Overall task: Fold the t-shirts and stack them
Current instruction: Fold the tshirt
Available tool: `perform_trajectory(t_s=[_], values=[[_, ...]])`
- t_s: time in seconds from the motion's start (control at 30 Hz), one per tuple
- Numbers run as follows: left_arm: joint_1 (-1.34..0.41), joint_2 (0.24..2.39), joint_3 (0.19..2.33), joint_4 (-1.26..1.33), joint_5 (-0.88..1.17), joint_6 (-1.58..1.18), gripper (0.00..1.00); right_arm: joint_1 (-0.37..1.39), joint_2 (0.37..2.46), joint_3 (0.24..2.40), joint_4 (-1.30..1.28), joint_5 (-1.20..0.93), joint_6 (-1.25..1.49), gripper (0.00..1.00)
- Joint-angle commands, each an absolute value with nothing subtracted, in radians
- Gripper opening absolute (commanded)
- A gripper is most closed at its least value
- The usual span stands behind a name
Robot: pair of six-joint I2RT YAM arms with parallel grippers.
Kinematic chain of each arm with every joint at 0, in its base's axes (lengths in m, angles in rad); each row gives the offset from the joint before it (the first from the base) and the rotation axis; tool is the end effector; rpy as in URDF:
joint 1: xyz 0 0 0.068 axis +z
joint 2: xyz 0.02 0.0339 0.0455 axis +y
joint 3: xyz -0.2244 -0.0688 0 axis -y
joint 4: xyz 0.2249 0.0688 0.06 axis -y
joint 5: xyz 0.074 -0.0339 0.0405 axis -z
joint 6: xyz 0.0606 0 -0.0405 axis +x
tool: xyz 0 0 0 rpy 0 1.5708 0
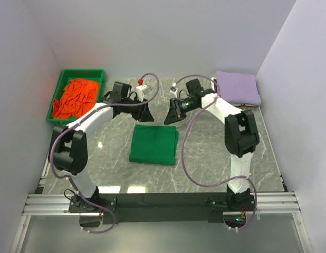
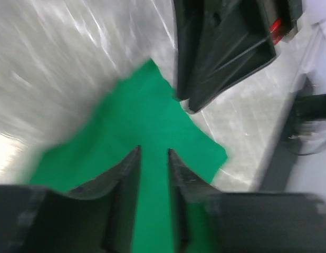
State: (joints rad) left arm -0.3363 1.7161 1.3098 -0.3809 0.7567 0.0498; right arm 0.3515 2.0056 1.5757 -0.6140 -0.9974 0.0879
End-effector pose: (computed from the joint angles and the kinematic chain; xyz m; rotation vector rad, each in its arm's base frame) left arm 0.3319 -0.1601 0.2181 0.8039 2.1630 -1.0301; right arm 0.3559 0.1847 0.1854 -0.6854 2.4048 1.4605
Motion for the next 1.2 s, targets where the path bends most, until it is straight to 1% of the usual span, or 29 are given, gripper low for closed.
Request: perform_trajectory(t_s=[0.0,0.07,0.2,0.37,0.5,0.57,0.67,0.77,0.8,0.83,0.9,0.93,0.97,1.0,1.03,1.07,1.17], values=[[-0.301,1.808,1.221,-0.281,0.9,-0.323,0.29,0.351,2.092,1.562,-0.526,-1.043,0.198,0.31],[-0.285,1.831,1.2,-0.242,0.888,-0.356,0.26,0.348,2.152,1.58,-0.537,-1.011,0.203,0.31],[-0.25,1.943,1.181,-0.163,0.904,-0.428,0.18,0.333,2.246,1.656,-0.561,-0.928,0.232,0.29],[-0.199,2.069,1.224,-0.091,0.899,-0.492,0.16,0.305,2.327,1.732,-0.6,-0.836,0.267,0.29],[-0.189,2.149,1.307,-0.078,0.907,-0.511,0.16,0.278,2.393,1.879,-0.637,-0.792,0.261,0.29],[-0.189,2.161,1.36,-0.077,0.908,-0.517,0.16,0.276,2.404,1.928,-0.638,-0.743,0.227,0.29],[-0.189,2.145,1.405,-0.071,0.91,-0.52,0.19,0.275,2.407,2.055,-0.653,-0.718,0.171,0.29],[-0.184,2.056,1.41,-0.071,0.893,-0.497,0.21,0.272,2.355,2.089,-0.66,-0.741,0.131,0.3],[-0.176,1.996,1.401,-0.068,0.891,-0.5,0.22,0.272,2.332,2.088,-0.663,-0.768,0.121,0.32],[-0.172,1.965,1.387,-0.048,0.896,-0.506,0.22,0.272,2.275,2.079,-0.666,-0.794,0.114,0.33],[-0.164,1.887,1.333,-0.046,0.922,-0.52,0.23,0.276,2.2,1.97,-0.637,-0.872,0.133,0.34],[-0.164,1.869,1.291,-0.061,0.937,-0.519,0.23,0.282,2.121,1.912,-0.585,-0.897,0.185,0.34],[-0.166,1.849,1.266,-0.074,0.952,-0.515,0.23,0.288,2.084,1.79,-0.559,-0.92,0.211,0.35],[-0.17,1.814,1.235,-0.077,0.972,-0.514,0.22,0.31,2.016,1.722,-0.528,-0.96,0.244,0.35],[-0.172,1.796,1.201,-0.071,0.976,-0.514,0.22,0.324,1.99,1.656,-0.455,-0.977,0.314,0.35],[-0.175,1.784,1.142,-0.072,0.973,-0.511,0.22,0.339,1.968,1.534,-0.415,-0.998,0.351,0.35],[-0.184,1.772,1.039,-0.01,0.989,-0.546,0.23,0.393,1.93,1.366,-0.307,-1.017,0.42,0.37]])
